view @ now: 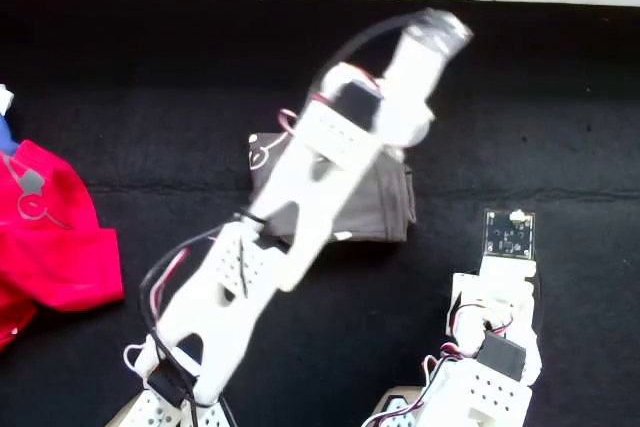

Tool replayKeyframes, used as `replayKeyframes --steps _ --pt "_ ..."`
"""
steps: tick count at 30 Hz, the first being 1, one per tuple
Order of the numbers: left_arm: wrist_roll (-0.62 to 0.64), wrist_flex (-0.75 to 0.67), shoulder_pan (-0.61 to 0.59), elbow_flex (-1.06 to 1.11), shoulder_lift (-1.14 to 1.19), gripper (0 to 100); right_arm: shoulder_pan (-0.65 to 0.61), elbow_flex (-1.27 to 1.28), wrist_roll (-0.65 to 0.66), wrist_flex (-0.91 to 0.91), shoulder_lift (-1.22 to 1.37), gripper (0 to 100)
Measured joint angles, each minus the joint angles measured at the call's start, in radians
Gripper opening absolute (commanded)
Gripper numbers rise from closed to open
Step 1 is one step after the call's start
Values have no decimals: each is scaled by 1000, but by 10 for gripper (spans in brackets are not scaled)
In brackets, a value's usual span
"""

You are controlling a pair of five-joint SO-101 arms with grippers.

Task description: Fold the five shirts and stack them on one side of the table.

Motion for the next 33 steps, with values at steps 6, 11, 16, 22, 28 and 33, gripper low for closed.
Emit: replayKeyframes --steps 6,11,16,22,28,33 --pt "2 -104 -121 104 52 8 0 0 0 0 0 6" --pt "2 -190 -118 133 157 8 0 0 0 0 0 6" --pt "2 -264 -158 133 262 8 0 0 0 0 0 6" --pt "3 -285 -256 127 282 8 0 0 0 0 0 6" --pt "2 -184 -285 -23 284 8 0 0 0 0 0 6" --pt "0 -3 -284 -172 281 8 0 0 0 0 0 6"
